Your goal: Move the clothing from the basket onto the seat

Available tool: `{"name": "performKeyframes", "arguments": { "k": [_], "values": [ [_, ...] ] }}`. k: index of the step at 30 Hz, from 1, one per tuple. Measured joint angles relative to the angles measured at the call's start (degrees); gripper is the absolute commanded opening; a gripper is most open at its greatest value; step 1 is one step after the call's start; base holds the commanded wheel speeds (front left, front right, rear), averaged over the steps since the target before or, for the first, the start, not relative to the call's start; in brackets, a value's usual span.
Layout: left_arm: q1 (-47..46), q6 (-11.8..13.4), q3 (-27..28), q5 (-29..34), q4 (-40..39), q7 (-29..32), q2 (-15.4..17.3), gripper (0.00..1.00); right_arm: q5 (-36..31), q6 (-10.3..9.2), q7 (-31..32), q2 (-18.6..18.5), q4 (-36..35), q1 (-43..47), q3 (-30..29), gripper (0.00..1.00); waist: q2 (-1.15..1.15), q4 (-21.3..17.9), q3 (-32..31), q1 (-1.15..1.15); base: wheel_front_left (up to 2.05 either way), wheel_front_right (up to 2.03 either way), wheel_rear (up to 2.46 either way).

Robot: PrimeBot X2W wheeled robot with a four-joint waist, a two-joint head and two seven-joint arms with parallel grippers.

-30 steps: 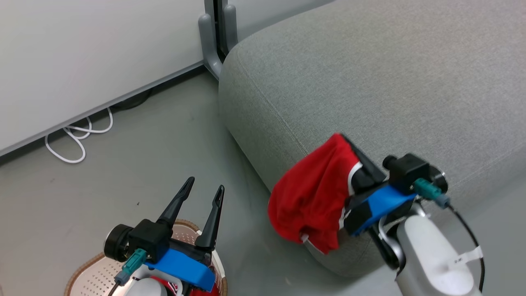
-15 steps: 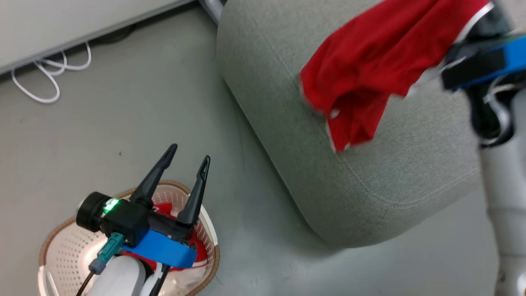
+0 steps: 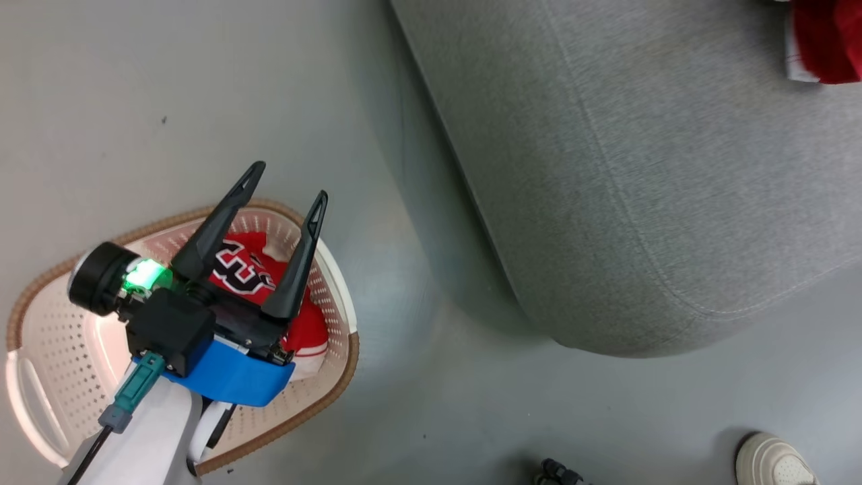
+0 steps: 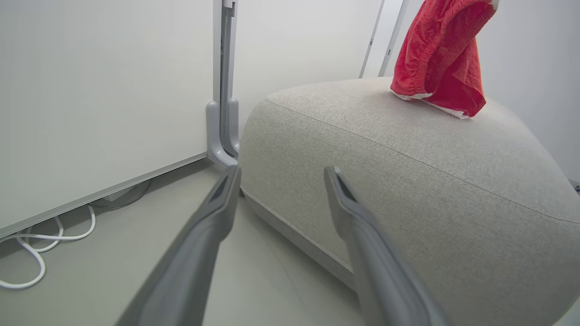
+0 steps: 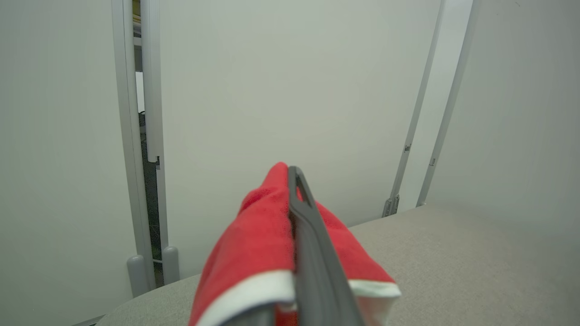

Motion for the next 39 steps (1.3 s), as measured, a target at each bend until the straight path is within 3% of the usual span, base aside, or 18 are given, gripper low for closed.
{"name": "performKeyframes", "arguments": {
  "k": [10, 19, 20, 21, 22, 39],
  "values": [
    [-3.70, 0.00, -1.25, 1.03, -3.46, 0.88, 1.18, 1.00, -2.42, 0.00, -1.71, 2.07, 14.50, 0.18, -7.43, 0.00, 0.00, 2.03, 8.33, 0.00, 0.00, 0.00, 0.00],
    [-4.39, 0.33, -1.35, 1.29, -3.96, 1.11, 1.86, 1.00, -5.89, 0.00, -3.44, 3.55, 25.95, 0.38, -11.09, 0.00, 0.00, 3.58, 9.97, -0.01, 0.00, 0.00, 0.00],
    [-4.39, 0.33, -1.40, 1.21, -3.90, 1.11, 1.85, 1.00, -6.26, 0.00, -3.74, 3.53, 26.69, 0.31, -11.29, 0.18, 0.00, 3.69, 9.84, -0.01, 0.00, 0.00, 0.00],
    [-4.39, 0.33, -1.42, 1.09, -3.85, 1.10, 1.83, 1.00, -6.55, 0.00, -4.00, 3.57, 27.31, 0.24, -11.15, 0.43, 0.00, 3.77, 9.69, -0.01, 0.00, 0.00, 0.00],
    [-4.39, 0.35, -1.43, 0.94, -3.70, 1.09, 1.81, 1.00, -6.80, 0.00, -4.14, 3.75, 27.93, 0.15, -10.83, 1.00, 0.00, 3.81, 9.52, -0.01, 0.00, 0.00, 0.00],
    [-4.36, 0.40, -2.86, -0.45, -0.09, 0.25, -0.33, 1.00, -8.31, 0.00, -6.47, 3.99, 31.83, 1.92, -5.44, 1.00, 0.00, 4.61, 4.60, -0.01, 0.00, 0.00, 0.00]
  ]
}}
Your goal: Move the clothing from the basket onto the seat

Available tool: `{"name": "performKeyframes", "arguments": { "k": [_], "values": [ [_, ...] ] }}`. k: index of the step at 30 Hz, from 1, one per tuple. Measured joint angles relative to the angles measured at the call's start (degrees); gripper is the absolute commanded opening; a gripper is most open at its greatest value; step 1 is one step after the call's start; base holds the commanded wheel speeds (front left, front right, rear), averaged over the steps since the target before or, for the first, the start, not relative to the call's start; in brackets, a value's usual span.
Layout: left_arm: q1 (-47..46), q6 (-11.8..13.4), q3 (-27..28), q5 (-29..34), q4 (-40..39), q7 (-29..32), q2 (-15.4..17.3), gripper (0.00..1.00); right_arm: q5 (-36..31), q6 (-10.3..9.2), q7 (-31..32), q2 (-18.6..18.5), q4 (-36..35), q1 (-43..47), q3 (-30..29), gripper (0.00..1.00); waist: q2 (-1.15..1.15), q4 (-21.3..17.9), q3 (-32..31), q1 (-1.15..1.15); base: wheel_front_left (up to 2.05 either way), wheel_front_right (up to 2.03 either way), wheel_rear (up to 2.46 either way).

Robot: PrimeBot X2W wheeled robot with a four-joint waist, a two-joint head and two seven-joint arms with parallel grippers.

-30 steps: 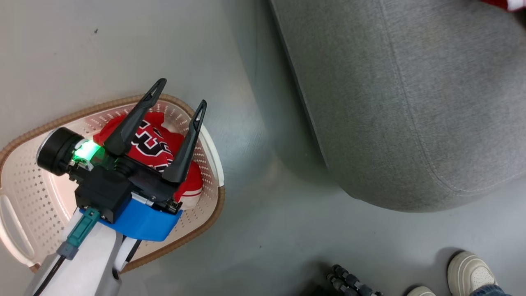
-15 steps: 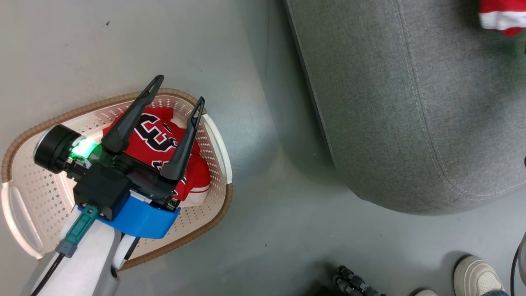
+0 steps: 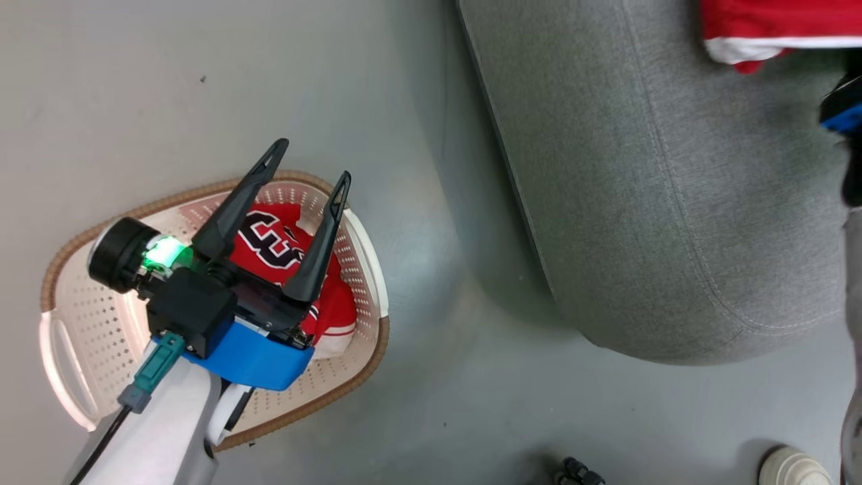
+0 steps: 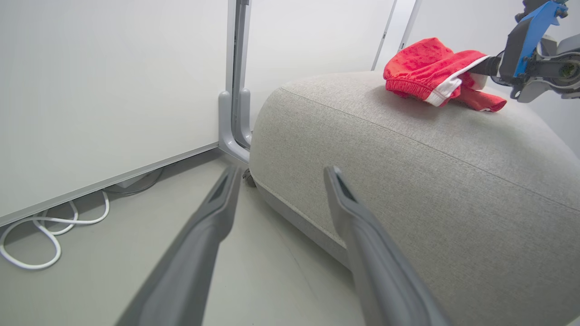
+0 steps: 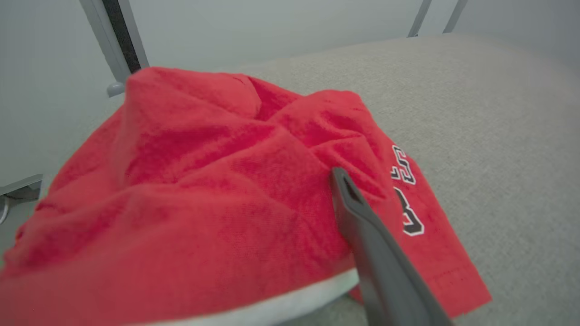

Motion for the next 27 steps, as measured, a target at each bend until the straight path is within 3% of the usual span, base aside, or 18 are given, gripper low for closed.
{"name": "performKeyframes", "arguments": {
  "k": [16, 21, 27],
  "values": [
    [4.28, -0.09, 1.93, -2.56, 5.17, -0.19, -6.82, 1.00, 2.42, 0.01, -0.22, 2.44, -9.79, 17.91, 15.88, 1.00, 0.00, 1.34, -12.80, -0.02, 0.00, 0.00, 0.00],
    [7.10, -0.11, 3.71, -2.91, 6.83, -0.19, -9.25, 1.00, 3.14, 0.00, -0.26, 2.59, -16.80, 25.13, 17.75, 1.00, 0.00, 2.48, -17.67, -0.02, 0.00, 0.00, 0.00],
    [11.15, -0.19, 6.00, -3.25, 9.00, -0.19, -12.01, 1.00, 1.87, 0.00, -0.26, 6.04, -27.85, 34.82, 18.76, 1.00, 0.00, 4.78, -24.25, -0.02, 0.00, 0.00, 0.00]
  ]
}}
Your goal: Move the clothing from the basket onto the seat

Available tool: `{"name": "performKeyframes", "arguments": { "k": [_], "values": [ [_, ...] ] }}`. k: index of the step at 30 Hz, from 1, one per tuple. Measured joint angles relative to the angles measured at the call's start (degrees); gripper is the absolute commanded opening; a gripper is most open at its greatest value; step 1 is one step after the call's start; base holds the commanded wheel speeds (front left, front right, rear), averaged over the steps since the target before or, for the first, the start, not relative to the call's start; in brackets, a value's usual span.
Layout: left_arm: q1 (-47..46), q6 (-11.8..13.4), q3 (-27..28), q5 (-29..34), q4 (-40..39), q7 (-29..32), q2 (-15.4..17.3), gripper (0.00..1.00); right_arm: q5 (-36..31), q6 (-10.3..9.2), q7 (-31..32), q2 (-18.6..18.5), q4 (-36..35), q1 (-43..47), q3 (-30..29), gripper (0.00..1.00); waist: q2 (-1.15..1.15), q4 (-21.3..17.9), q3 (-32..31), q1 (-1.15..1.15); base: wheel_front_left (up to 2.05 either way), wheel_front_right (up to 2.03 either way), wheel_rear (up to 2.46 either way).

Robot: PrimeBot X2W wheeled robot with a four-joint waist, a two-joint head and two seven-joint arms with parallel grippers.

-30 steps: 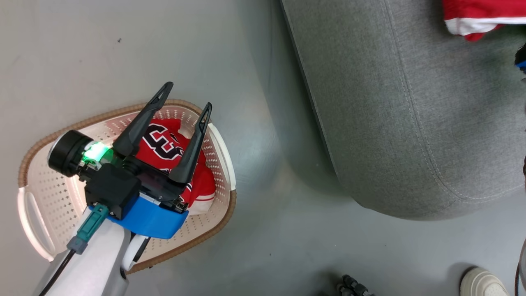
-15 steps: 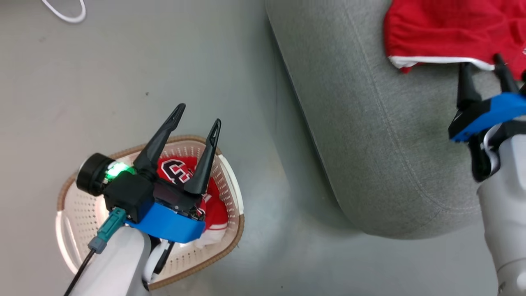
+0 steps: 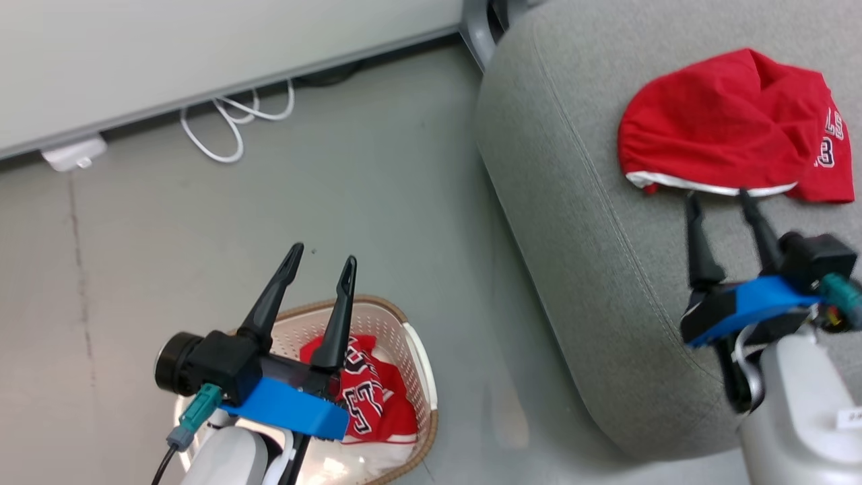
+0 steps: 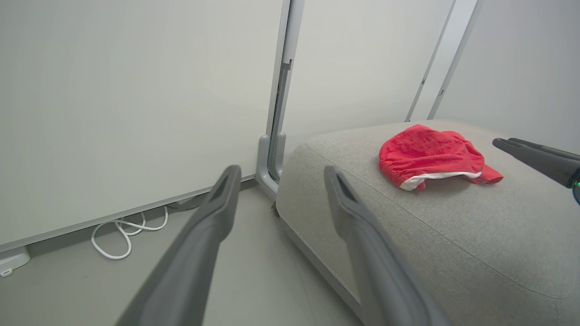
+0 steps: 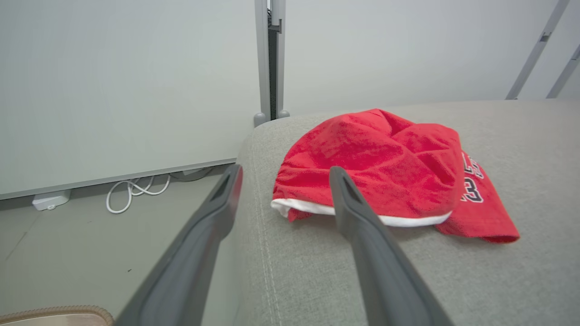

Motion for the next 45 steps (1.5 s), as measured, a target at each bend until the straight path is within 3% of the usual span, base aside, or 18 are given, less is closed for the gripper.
{"name": "performKeyframes", "arguments": {
  "k": [11, 24, 33, 45],
  "values": [
    [4.51, -0.01, 3.36, -0.68, 2.74, -0.01, -1.91, 1.00, -2.74, 0.00, 2.45, 3.80, -11.15, 11.87, 1.04, 1.00, 0.00, 5.37, -7.15, 0.01, 0.00, 0.00, 0.00],
    [8.43, -0.20, 10.22, -0.48, 4.22, -0.03, -3.30, 1.00, -2.36, 0.00, 5.70, 4.99, -22.38, 23.77, 0.52, 1.00, 0.00, 13.45, -12.26, 0.01, 0.00, 0.00, 0.00],
    [9.40, -0.20, 13.44, 0.03, 6.22, -0.08, -3.21, 1.00, -0.67, 0.00, 6.58, 5.06, -24.01, 26.75, 1.82, 1.00, 0.00, 17.22, -14.04, 0.01, 0.00, 0.00, 0.00],
    [9.90, -0.20, 14.40, 0.10, 7.11, -0.08, -2.65, 1.00, -0.10, 0.00, 6.32, 5.06, -24.07, 27.45, 3.12, 1.00, 0.00, 18.34, -14.38, 0.02, 0.00, 0.00, 0.00]
  ]
}}
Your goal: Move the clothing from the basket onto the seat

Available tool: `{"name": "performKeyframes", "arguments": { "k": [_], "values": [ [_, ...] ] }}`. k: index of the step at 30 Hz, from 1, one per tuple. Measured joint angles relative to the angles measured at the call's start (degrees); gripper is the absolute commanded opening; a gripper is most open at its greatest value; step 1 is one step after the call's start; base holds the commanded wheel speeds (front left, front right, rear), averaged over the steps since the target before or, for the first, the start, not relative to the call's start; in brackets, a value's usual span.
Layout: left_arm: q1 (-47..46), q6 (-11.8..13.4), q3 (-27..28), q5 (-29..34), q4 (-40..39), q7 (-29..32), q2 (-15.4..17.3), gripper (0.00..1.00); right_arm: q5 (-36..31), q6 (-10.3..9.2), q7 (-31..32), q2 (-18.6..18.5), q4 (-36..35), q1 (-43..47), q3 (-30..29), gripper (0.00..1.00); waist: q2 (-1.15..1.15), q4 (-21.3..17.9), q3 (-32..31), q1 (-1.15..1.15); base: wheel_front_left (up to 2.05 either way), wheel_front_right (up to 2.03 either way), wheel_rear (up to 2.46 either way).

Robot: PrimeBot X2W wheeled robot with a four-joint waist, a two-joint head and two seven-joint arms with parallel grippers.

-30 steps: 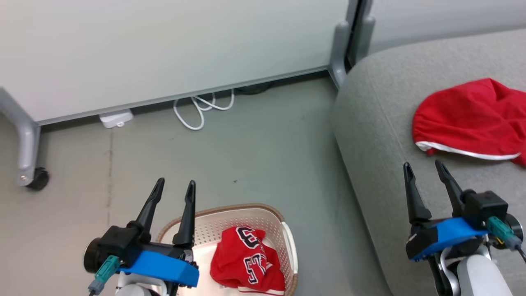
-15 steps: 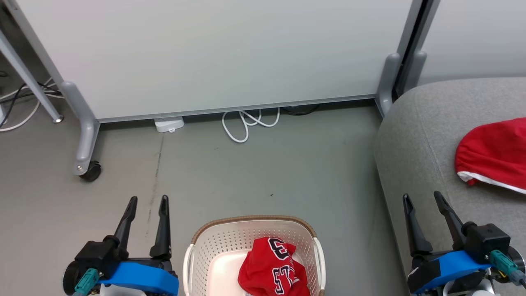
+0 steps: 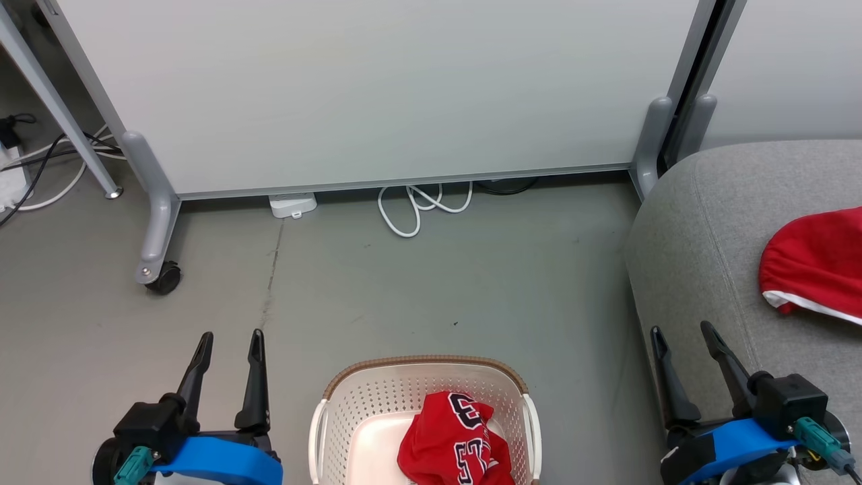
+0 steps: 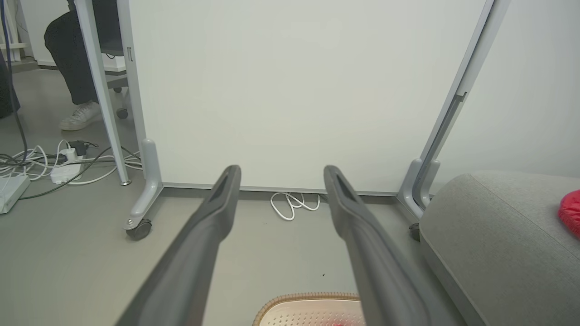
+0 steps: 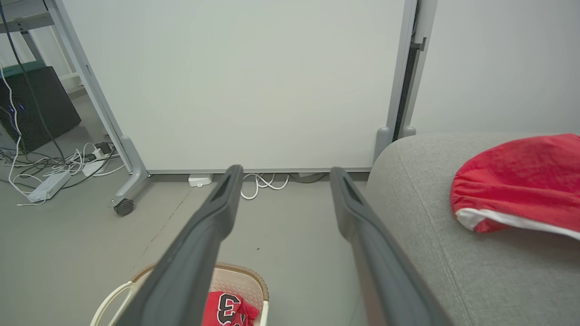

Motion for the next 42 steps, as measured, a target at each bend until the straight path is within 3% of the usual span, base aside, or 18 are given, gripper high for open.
{"name": "performKeyframes", "arguments": {
  "k": [19, 31, 42],
  "values": [
    [0.65, -0.01, 0.80, 0.36, -0.13, 0.00, -0.34, 1.00, 1.46, 0.00, 0.11, 0.02, -0.69, -0.56, 1.87, 1.00, 0.00, -1.56, 1.86, 0.00, 0.00, 0.00, 0.00],
    [-1.94, -0.01, 1.13, 0.46, 3.87, 0.00, -0.10, 1.00, 1.34, 0.00, 0.35, 0.01, -2.97, -3.87, 5.38, 1.00, 0.00, -7.82, 7.26, 0.00, 0.00, 0.00, 0.00],
    [-10.61, -0.01, -2.79, -1.12, 16.31, 0.01, 0.62, 1.00, 2.59, 0.00, -0.99, 0.00, -3.34, -8.72, 10.54, 1.00, -0.01, -14.98, 16.73, 0.01, 0.00, 0.00, 0.00]
  ]
}}
